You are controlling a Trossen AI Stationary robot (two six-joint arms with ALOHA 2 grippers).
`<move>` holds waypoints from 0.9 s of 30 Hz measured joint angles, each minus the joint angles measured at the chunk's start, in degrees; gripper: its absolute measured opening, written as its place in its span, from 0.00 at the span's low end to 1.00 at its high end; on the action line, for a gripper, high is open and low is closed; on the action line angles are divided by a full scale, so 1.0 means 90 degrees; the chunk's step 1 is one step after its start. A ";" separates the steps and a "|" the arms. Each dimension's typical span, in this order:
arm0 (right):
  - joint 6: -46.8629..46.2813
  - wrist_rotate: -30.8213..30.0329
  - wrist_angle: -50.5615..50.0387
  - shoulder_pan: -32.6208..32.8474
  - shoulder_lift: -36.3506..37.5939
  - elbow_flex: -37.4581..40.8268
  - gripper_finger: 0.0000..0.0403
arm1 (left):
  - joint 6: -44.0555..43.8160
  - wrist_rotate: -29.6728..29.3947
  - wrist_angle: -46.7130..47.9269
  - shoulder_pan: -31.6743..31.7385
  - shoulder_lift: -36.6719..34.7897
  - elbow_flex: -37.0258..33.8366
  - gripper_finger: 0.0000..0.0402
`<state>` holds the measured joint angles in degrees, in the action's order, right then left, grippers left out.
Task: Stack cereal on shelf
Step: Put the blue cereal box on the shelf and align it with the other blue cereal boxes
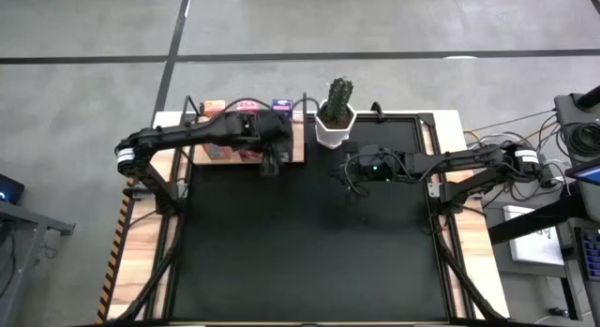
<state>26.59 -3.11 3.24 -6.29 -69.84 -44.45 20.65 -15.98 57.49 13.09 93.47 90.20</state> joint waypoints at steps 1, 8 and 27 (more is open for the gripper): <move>0.0005 0.0000 -0.0002 -0.0002 0.0000 0.0000 0.03 | -0.0056 -0.0006 0.0095 -0.0079 -0.0001 -0.0022 0.50; 0.0049 -0.0002 0.0024 -0.0002 0.0002 -0.0001 0.03 | -0.0368 -0.0446 0.0542 -0.0550 -0.0066 -0.0494 0.31; 0.0073 0.0000 0.0054 -0.0002 0.0000 -0.0002 0.03 | -0.0329 -0.1074 -0.0660 -0.0079 -0.0080 -0.1635 0.00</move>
<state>27.24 -3.11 3.73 -6.31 -69.84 -44.46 17.69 -25.65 51.55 12.38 92.75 75.48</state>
